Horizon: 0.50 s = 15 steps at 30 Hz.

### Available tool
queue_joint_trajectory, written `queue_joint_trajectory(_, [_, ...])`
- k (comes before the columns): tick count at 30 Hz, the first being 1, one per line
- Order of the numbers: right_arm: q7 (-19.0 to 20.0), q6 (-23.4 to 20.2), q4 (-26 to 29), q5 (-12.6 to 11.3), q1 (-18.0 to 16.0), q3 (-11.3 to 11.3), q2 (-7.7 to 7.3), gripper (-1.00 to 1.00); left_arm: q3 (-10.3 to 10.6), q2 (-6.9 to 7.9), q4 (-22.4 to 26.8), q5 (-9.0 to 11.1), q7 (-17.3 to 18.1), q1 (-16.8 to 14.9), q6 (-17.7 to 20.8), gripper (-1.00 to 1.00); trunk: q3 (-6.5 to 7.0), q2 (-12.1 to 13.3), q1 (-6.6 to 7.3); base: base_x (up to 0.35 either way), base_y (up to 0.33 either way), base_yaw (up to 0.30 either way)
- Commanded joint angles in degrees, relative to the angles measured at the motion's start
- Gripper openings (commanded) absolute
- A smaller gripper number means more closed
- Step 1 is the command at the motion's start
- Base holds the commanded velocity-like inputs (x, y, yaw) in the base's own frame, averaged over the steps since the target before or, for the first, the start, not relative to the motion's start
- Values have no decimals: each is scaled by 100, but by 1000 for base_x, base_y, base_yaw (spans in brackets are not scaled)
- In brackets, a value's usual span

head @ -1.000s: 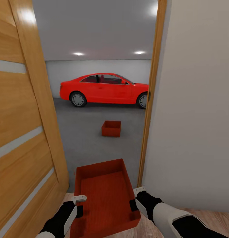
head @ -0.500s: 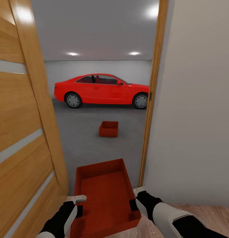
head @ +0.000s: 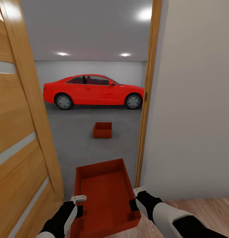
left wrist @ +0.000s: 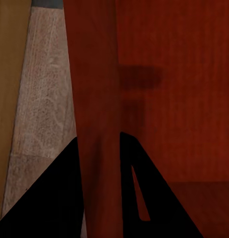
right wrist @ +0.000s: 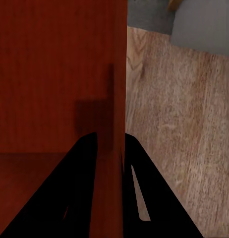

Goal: Move the two storage containers from the living room to the garage. In the garage, place one container on the floor and stack the other container on top of it (either order is fine).

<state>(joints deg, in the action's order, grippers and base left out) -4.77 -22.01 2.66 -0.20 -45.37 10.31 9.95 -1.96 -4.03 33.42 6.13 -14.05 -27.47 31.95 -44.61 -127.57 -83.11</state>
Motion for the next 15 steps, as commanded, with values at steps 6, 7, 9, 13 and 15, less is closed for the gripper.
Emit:
queue_joint_trajectory(6, [178,-23,393,-130,-7,-29,5,-100,170,-2,-3,108,-54,5,4,-100,-1,-3,0,41,95,-70])
queue_joint_trajectory(7, [178,-23,393,-130,-7,-29,5,-100,170,-2,-3,108,-54,5,4,-100,-1,-3,0,7,15,-11])
queue_joint_trajectory(9, [178,-23,393,-130,-7,-29,5,-100,170,-2,-3,108,-54,5,4,-100,-1,-3,0,45,25,-5])
queue_joint_trajectory(13, [178,-23,393,-130,-7,-29,5,-100,170,-2,-3,108,-54,5,4,-100,0,-3,0,209,110,-1])
queue_joint_trajectory(15, [178,-23,393,-130,-7,-29,5,-100,170,-2,-3,108,-54,5,4,-100,0,-3,0,270,142,0])
